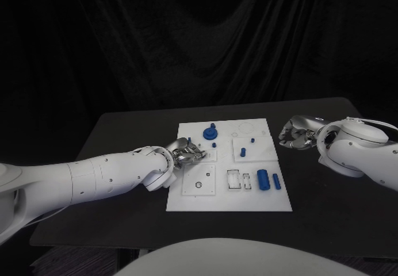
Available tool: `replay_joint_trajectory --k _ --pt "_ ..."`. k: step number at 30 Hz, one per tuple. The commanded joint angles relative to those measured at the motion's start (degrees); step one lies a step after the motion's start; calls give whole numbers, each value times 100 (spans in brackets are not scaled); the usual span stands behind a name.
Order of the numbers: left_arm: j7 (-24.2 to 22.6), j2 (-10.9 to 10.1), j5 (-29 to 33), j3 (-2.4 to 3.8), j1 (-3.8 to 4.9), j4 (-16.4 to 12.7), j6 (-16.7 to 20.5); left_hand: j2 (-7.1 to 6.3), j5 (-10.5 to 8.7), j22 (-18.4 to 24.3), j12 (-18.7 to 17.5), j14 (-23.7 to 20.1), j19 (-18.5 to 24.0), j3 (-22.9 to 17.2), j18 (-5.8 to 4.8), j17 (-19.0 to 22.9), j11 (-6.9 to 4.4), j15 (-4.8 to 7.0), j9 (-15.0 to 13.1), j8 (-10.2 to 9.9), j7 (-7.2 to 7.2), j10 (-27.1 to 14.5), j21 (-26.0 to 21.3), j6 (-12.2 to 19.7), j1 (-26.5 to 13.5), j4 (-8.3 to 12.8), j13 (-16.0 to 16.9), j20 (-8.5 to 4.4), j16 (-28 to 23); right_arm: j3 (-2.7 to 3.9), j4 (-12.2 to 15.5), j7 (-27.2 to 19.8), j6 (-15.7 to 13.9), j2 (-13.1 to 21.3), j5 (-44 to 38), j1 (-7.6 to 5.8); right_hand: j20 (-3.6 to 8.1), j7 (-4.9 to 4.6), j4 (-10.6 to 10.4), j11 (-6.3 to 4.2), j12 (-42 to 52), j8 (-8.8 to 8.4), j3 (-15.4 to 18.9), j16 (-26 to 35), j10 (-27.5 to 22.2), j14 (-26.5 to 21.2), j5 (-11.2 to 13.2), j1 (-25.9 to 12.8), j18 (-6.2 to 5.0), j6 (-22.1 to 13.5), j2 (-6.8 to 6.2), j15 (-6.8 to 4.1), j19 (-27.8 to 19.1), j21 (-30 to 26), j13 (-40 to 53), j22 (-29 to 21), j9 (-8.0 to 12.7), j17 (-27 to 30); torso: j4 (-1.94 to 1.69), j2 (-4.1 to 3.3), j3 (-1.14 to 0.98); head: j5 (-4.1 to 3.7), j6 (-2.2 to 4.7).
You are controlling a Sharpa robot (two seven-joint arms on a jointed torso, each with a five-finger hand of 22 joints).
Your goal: Assemble the parts on the task board
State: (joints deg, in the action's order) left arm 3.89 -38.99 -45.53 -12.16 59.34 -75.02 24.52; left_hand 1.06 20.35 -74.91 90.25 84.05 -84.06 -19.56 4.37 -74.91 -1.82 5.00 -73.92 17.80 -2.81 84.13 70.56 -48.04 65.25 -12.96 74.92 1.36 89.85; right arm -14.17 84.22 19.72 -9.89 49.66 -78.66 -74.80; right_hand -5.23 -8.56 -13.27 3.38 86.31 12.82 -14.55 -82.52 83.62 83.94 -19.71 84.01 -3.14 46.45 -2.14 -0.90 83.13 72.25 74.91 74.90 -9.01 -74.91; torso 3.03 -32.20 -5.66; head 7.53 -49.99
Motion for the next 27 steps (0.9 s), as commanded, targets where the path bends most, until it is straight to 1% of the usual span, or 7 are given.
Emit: replay_joint_trajectory --k 1,2,3,10,12,19,27 --pt "118 -3 -9 4 -15 -32 323 -68 -123 -1005 -25 595 -97 -68 -52 -1509 16 -10 -37 -2 14 587 132 -77 55 43 1508 8 15 3 10 103 74 14 -13 18 14 27 5 -16 -22 -20 -32 32 -27 229 -25 -67 -93 -30 7 -12 -16 -36 797 967 13 -23 3 -4 5 2 -1" --pt "133 -6 -31 4 -15 -36 342 -81 -80 -1014 -25 595 -120 -144 -58 -1509 -6 10 -60 2 37 587 175 -85 148 138 1508 -7 15 3 10 103 75 16 -13 18 14 27 4 -16 -22 -19 -33 39 -28 226 -25 -68 -96 -29 8 -12 -20 -47 796 963 13 -11 4 -2 5 4 -1" --pt "155 -11 -60 4 -16 -39 361 -86 -67 -1015 -25 595 -124 -160 -60 -1509 -9 13 -65 2 38 587 181 -86 158 153 1508 -11 15 3 11 104 79 19 -13 19 14 27 4 -16 -22 -19 -33 39 -28 226 -25 -68 -96 -29 8 -12 -20 -47 796 963 13 -11 3 -3 4 4 -1" --pt "151 -40 -143 4 -18 -53 336 -76 10 -1003 -25 595 -124 -240 -53 -1509 -18 24 -87 3 44 587 153 -105 151 173 1508 -25 15 3 13 107 102 29 -13 22 14 27 4 -16 -22 -19 -33 39 -28 226 -25 -68 -96 -29 8 -12 -20 -47 796 963 13 -11 -5 -4 -3 14 -1" --pt "122 -45 -150 4 -18 -50 309 -77 16 -1000 -25 595 -121 -244 -51 -1509 -18 24 -88 2 44 587 141 -103 149 173 1508 -25 15 3 12 107 109 28 -13 22 14 27 4 -16 -22 -19 -33 39 -28 226 -25 -68 -96 -29 8 -12 -20 -47 796 963 13 -11 -4 -5 -3 20 -1" --pt "49 -61 -158 4 -18 -46 209 -81 140 -987 -25 595 -103 -338 -45 -1509 -1 10 -92 -52 21 587 98 -51 77 155 1508 -21 15 3 12 107 126 29 -13 24 15 28 3 -16 -26 -18 -34 42 -33 224 -26 -72 -96 -27 7 -12 -21 -51 790 962 13 -6 4 -5 4 30 -1" --pt "-24 -91 -160 4 -18 -57 137 -130 296 -982 -25 595 -84 -477 -41 -1509 11 -3 -114 -94 10 587 75 -21 75 259 1508 -9 15 3 11 116 155 33 -13 26 15 28 2 -18 -25 -18 -36 42 -32 224 -31 -75 -96 -27 8 -13 -21 -51 791 962 14 -6 2 0 2 35 -1"
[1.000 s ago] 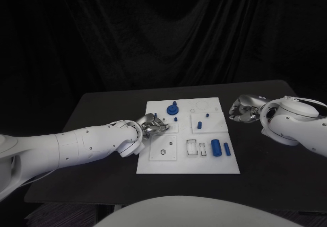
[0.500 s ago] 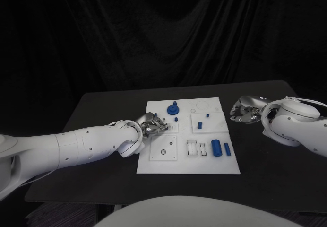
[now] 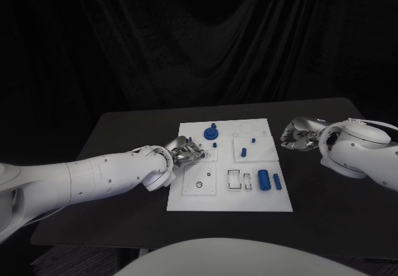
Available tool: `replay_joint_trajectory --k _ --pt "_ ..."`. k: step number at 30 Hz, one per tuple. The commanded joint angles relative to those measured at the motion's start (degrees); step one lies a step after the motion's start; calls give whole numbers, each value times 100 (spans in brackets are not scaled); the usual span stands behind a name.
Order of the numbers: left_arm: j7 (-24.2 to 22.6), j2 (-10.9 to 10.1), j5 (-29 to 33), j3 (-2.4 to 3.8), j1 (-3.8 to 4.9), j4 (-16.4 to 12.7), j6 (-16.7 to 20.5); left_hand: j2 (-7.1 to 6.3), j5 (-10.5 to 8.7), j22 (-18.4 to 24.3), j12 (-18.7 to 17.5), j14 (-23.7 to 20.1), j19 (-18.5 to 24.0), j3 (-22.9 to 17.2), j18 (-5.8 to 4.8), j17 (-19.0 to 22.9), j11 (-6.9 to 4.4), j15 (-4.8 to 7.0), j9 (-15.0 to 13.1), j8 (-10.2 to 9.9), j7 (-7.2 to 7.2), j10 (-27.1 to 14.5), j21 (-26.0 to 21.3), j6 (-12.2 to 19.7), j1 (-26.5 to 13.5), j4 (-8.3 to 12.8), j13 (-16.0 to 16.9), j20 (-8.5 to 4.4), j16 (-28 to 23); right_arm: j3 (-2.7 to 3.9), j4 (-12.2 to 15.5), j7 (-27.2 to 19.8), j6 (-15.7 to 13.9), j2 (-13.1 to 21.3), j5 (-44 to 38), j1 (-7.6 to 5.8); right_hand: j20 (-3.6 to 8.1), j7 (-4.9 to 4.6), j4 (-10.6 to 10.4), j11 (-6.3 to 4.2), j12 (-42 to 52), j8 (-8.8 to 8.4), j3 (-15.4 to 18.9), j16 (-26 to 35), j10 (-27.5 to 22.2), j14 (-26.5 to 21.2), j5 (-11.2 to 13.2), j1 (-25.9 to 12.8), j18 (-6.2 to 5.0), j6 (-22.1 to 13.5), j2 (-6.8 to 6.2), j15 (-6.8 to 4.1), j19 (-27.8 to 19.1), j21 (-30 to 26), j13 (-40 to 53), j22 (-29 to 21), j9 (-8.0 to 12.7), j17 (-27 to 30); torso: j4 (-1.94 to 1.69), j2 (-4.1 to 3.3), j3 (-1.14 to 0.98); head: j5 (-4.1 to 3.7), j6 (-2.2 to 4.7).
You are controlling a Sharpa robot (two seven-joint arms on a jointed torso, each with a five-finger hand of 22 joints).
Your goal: Assemble the parts on the task board
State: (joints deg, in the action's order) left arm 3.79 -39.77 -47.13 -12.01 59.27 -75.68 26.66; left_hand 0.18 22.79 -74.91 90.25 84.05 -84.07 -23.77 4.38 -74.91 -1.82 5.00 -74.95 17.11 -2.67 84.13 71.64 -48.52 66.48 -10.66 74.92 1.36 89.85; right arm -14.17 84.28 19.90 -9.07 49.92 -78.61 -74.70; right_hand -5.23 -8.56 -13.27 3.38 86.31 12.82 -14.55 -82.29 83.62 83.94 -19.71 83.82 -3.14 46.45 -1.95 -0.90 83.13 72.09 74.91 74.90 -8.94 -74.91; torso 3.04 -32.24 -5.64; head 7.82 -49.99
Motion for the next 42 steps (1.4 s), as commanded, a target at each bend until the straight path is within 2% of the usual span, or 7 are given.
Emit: replay_joint_trajectory --k 1,16,30,34,36,38,42 --pt "-22 -18 0 -10 -12 6 -86 -48 65 -982 -25 595 -83 -68 -42 -1509 12 -4 -13 -28 -5 587 -33 29 -48 43 1508 -8 15 3 6 100 77 7 -17 17 15 28 2 -18 -25 -18 -36 18 -32 224 -31 -57 -96 -27 -10 -12 -21 -35 792 962 8 -6 0 6 0 5 -1" --pt "-170 -58 0 -11 -12 2 -196 -89 105 -970 -25 595 -54 -251 -33 -1509 26 -18 -26 -84 -22 587 -81 62 -53 198 1508 5 15 3 1 112 126 4 -17 29 16 28 -2 -20 -25 -19 -35 18 -32 223 -37 -66 -96 -29 -13 -14 -21 -36 792 962 10 -7 1 1 -1 3 -1" --pt "-339 -120 0 -11 -12 -61 -135 -163 30 -955 -25 595 -10 -397 -22 -1509 60 -49 -9 -175 -58 587 -142 86 -146 330 1508 32 15 3 -5 116 150 6 -17 37 17 29 -5 -26 -26 -20 -35 21 -34 222 -40 -73 -98 -32 -17 -16 -24 -44 790 960 12 -3 -1 5 0 8 -1" --pt "-375 -150 0 -11 -13 -110 -71 -239 -23 -957 -25 595 -5 -356 -23 -1509 79 -66 10 -219 -77 587 -135 60 -289 328 1508 48 15 3 -5 115 155 7 -17 38 17 29 -5 -26 -26 -20 -35 21 -34 222 -40 -73 -98 -32 -17 -16 -24 -44 790 960 12 -3 1 1 0 14 -1" --pt "-395 -167 0 -11 -13 -141 -37 -299 -53 -960 -25 595 -4 -238 -26 -1509 97 -83 28 -257 -97 587 -124 35 -475 247 1508 63 15 3 -5 115 158 9 -17 38 17 29 -5 -26 -26 -20 -35 21 -34 222 -40 -73 -98 -32 -17 -16 -24 -44 790 960 12 -3 1 1 1 16 -1" --pt "-414 -189 0 -11 -13 -179 2 -338 -130 -959 -25 595 -3 -114 -25 -1509 107 -93 36 -283 -106 587 -121 14 -598 180 1508 72 15 3 -4 117 164 11 -17 39 17 29 -5 -26 -26 -20 -35 21 -34 222 -40 -73 -98 -32 -17 -16 -24 -44 790 960 12 -3 0 0 0 13 -1" --pt "-457 -243 0 -11 -14 -263 94 -365 -405 -962 -25 595 -7 104 -26 -1509 116 -100 39 -325 -113 587 -103 -26 -717 115 1508 85 15 3 -4 122 182 13 -17 40 19 31 -6 -29 -28 -22 -32 23 -37 221 -42 -80 -97 -36 -25 -19 -22 -40 787 962 15 0 0 2 -1 16 -1"
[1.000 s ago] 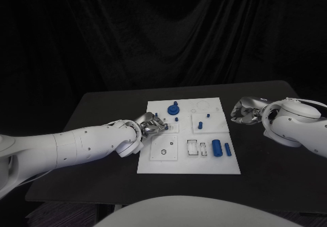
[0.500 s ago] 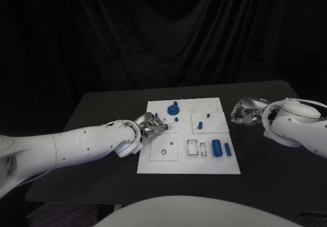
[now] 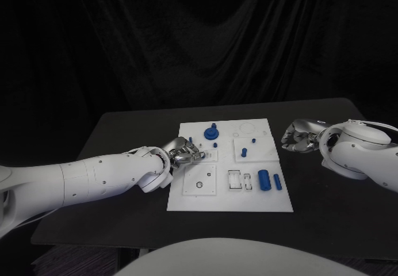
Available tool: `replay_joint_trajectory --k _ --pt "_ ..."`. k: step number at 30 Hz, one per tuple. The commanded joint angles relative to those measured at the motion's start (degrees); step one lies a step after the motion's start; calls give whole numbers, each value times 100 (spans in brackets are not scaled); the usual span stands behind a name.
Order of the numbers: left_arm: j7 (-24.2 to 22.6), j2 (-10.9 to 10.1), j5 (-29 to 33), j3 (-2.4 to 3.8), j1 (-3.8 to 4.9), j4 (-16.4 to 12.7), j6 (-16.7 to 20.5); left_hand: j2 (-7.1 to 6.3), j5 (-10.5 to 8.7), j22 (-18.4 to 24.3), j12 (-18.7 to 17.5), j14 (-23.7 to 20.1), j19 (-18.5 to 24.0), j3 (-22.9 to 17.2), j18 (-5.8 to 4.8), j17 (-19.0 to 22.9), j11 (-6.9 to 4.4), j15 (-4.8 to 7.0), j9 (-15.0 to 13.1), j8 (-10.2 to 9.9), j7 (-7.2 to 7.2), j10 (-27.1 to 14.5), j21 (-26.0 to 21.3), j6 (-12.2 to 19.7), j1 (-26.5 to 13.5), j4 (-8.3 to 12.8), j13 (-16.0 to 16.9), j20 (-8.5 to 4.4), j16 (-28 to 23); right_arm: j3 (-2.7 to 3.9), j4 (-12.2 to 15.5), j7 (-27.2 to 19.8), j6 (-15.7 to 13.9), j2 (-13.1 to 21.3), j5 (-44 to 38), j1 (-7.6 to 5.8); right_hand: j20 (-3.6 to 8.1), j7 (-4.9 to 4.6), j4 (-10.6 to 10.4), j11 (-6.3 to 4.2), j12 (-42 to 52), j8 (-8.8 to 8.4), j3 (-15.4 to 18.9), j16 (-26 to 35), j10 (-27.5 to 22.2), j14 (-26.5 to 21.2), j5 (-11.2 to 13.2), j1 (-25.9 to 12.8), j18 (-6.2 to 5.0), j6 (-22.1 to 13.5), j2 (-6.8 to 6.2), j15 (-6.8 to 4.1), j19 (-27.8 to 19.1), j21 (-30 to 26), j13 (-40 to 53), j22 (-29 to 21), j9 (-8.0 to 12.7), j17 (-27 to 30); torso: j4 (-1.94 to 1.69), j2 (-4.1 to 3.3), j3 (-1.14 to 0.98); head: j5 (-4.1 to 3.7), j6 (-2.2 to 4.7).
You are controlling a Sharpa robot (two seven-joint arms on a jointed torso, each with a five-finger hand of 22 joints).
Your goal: Assemble the parts on the task board
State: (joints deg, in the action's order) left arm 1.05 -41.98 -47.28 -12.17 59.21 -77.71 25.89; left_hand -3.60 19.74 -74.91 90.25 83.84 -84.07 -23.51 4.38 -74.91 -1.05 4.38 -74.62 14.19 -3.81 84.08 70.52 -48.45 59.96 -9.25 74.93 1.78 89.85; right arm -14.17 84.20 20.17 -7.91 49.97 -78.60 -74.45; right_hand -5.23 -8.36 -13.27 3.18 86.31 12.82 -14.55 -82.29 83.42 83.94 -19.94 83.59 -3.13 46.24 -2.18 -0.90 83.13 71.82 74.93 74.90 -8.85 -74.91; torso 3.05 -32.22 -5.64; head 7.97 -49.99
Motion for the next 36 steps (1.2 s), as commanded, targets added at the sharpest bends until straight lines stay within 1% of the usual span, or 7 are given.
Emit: replay_joint_trajectory --k 1,5,12,21,29,34,36 --pt "-197 -37 15 4 -9 -84 198 5 -348 -963 -25 616 -9 166 -29 -1509 42 -43 4 -40 -3 592 17 -51 -119 -68 1507 48 15 3 4 96 70 9 -18 15 19 11 -6 -9 -28 -22 -32 23 -16 221 -19 -57 -97 -15 -2 -19 -22 -13 785 962 5 0 0 0 -1 4 -1" --pt "-246 -86 15 4 -10 -165 302 33 -701 -968 -25 616 -17 373 -30 -1509 44 -42 -12 -72 -2 592 42 -83 -104 -90 1507 50 15 3 1 99 75 10 -18 17 19 11 -6 -9 -28 -22 -32 23 -16 221 -19 -57 -97 -15 -2 -19 -22 -13 785 962 5 0 -3 5 -3 2 -1" --pt "-270 -147 -12 4 -17 -329 647 71 -960 -974 -25 616 -25 543 -34 -1509 44 -42 -39 -91 3 592 70 -108 -38 -90 1507 50 15 3 -13 100 88 7 -18 26 21 13 -9 -10 -29 -21 -29 27 -19 218 -20 -66 -99 -14 -7 -21 -26 -23 781 959 6 8 -2 10 0 22 -1" --pt "679 -182 -965 6 -32 -574 1080 7 -1673 -997 -25 616 -102 1375 -56 -1509 -2 17 -144 -37 64 592 193 -238 -291 -477 1507 13 15 4 -11 76 63 29 -18 49 22 14 -14 -11 -30 -19 -28 28 -19 218 -21 -75 -100 -11 -6 -22 -28 -28 781 957 6 9 -4 17 2 46 -1" --pt "1664 -243 -1370 27 10 -838 887 120 -1359 -983 -25 616 -119 1580 -49 -1509 -40 46 -118 -58 90 592 156 -267 -17 -536 1507 -33 15 5 74 -221 -496 82 -18 43 25 22 -22 -11 6 1 -27 -6 39 236 -36 -93 -84 26 -9 -25 1 43 842 979 2 -53 65 66 -28 113 -1" --pt "2298 -218 -1425 45 198 -906 422 179 -935 -972 -25 616 -122 1700 -44 -1509 -40 51 -30 -147 83 592 116 -276 260 -557 1507 -41 15 5 181 -641 -1236 128 -120 -44 31 31 -88 -2 108 56 3 -128 210 316 -94 -197 -28 137 -34 -24 119 301 1007 1058 -5 -256 101 103 -56 146 -1" --pt "2507 -204 -1433 48 294 -909 213 171 -957 -971 -25 616 -123 1719 -44 -1509 -41 50 -8 -163 78 592 113 -280 283 -567 1507 -41 15 5 233 -821 -1539 146 -221 -89 37 45 -151 -11 178 92 41 -218 330 372 -100 -283 18 213 -65 -31 212 516 1131 1121 -10 -413 113 116 -69 152 -1"
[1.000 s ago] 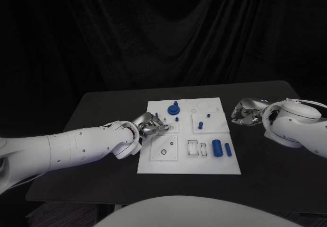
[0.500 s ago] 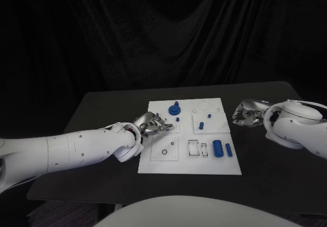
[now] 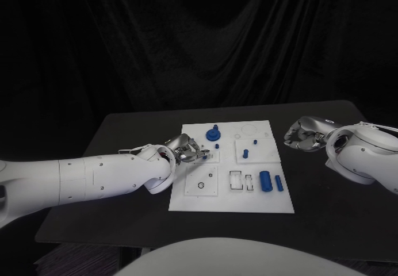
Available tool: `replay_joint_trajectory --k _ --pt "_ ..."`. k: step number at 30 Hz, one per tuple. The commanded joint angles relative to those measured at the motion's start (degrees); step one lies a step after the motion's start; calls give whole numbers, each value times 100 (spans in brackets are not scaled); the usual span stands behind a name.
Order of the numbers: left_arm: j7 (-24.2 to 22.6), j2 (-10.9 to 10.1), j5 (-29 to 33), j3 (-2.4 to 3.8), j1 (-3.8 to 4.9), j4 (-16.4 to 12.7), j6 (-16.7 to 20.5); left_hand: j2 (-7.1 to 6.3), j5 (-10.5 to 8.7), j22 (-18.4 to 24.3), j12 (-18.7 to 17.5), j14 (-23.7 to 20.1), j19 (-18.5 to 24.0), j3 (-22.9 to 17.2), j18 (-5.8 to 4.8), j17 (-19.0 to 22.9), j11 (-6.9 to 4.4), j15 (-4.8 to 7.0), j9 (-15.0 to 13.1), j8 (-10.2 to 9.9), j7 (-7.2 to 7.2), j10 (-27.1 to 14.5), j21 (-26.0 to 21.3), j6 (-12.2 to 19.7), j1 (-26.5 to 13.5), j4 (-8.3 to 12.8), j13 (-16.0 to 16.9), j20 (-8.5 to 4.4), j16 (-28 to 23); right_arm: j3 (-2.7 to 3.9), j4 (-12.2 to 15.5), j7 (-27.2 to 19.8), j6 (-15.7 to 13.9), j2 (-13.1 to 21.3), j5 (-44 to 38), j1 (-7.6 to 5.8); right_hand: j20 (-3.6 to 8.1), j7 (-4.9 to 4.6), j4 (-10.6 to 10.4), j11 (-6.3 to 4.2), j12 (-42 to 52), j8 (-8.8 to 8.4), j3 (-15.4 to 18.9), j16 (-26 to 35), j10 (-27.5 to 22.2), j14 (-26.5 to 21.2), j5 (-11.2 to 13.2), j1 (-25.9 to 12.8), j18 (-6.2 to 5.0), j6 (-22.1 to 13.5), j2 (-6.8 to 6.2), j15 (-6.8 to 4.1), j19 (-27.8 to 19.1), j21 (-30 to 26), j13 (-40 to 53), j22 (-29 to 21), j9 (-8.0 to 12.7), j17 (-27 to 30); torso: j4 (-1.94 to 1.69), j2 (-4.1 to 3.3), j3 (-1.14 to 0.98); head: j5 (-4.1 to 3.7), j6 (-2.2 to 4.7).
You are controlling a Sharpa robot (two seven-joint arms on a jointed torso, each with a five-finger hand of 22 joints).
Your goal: Assemble the parts on the task board
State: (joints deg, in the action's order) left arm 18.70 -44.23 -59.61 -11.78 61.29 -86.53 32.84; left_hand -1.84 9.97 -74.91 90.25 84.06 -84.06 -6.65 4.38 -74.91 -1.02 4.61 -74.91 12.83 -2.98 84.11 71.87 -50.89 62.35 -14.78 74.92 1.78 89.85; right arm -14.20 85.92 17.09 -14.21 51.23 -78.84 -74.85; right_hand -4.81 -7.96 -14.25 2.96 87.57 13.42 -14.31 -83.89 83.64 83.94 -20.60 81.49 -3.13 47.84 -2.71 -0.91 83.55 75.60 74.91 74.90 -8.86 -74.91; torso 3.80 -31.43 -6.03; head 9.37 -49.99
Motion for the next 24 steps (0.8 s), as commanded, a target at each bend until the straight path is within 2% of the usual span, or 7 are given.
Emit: replay_joint_trajectory --k 1,5,9,11,12,17,24 --pt "808 26 -203 9 131 -26 -548 -2 -20 -969 -25 594 -123 52 -43 -1509 -43 27 40 -39 -6 589 -29 -46 53 -36 1508 -40 15 8 79 -582 -1022 26 -236 -66 -1 14 -75 4 78 41 37 -98 353 393 -20 -104 32 75 -33 -36 199 205 1180 1141 -9 -485 47 43 -36 15 -1" --pt "1059 62 -209 11 342 -11 -872 24 -189 -966 -25 594 -127 128 -42 -1509 -42 27 112 -81 -8 589 -44 -85 66 -140 1508 -39 15 8 133 -843 -1418 46 -402 -117 10 30 -143 -9 121 50 113 -138 426 413 130 -206 55 100 -102 -46 247 320 1259 1173 -4 -552 83 68 -55 16 -1" --pt "1221 138 -41 10 510 63 -1161 61 -326 -963 -25 594 -129 200 -40 -1509 -41 26 158 -108 -8 589 -58 -111 15 -183 1508 -39 15 8 136 -1006 -1630 41 -523 -134 15 35 -171 -13 130 49 153 -145 441 416 225 -247 60 102 -135 -50 258 346 1275 1179 2 -563 93 78 -58 10 -1" --pt "1341 218 261 10 605 160 -1427 113 -515 -963 -25 594 -133 303 -41 -1509 -39 26 196 -135 -12 589 -65 -121 -90 -168 1508 -39 15 8 117 -1089 -1721 14 -585 -139 17 37 -181 -16 126 44 175 -144 435 414 302 -264 62 94 -152 -52 261 354 1267 1180 7 -558 90 76 -63 5 -1" --pt "1393 255 388 9 631 207 -1540 115 -392 -962 -25 594 -132 364 -40 -1509 -38 26 210 -149 -13 589 -76 -116 -147 -160 1508 -39 15 7 108 -1111 -1740 2 -602 -140 17 37 -181 -16 126 44 175 -144 435 414 302 -264 62 94 -152 -52 261 354 1267 1180 7 -558 96 74 -67 10 -1" --pt "1541 428 723 8 692 424 -1999 161 -271 -962 -25 594 -135 461 -39 -1509 -35 24 263 -192 -17 589 -84 -109 -224 -147 1508 -40 15 7 82 -1150 -1742 -31 -640 -140 17 38 -183 -16 123 44 178 -144 430 414 317 -265 58 94 -152 -52 254 338 1261 1175 8 -558 70 59 -54 -17 -1" --pt "1615 558 852 4 714 601 -2307 221 -172 -961 -25 594 -137 481 -39 -1509 -34 23 335 -232 -18 589 -92 -131 -178 -93 1508 -39 15 7 49 -1118 -1654 -66 -655 -139 18 39 -189 -17 121 44 167 -142 426 413 283 -263 56 98 -124 -53 252 332 1255 1173 9 -555 72 54 -53 -18 -1"
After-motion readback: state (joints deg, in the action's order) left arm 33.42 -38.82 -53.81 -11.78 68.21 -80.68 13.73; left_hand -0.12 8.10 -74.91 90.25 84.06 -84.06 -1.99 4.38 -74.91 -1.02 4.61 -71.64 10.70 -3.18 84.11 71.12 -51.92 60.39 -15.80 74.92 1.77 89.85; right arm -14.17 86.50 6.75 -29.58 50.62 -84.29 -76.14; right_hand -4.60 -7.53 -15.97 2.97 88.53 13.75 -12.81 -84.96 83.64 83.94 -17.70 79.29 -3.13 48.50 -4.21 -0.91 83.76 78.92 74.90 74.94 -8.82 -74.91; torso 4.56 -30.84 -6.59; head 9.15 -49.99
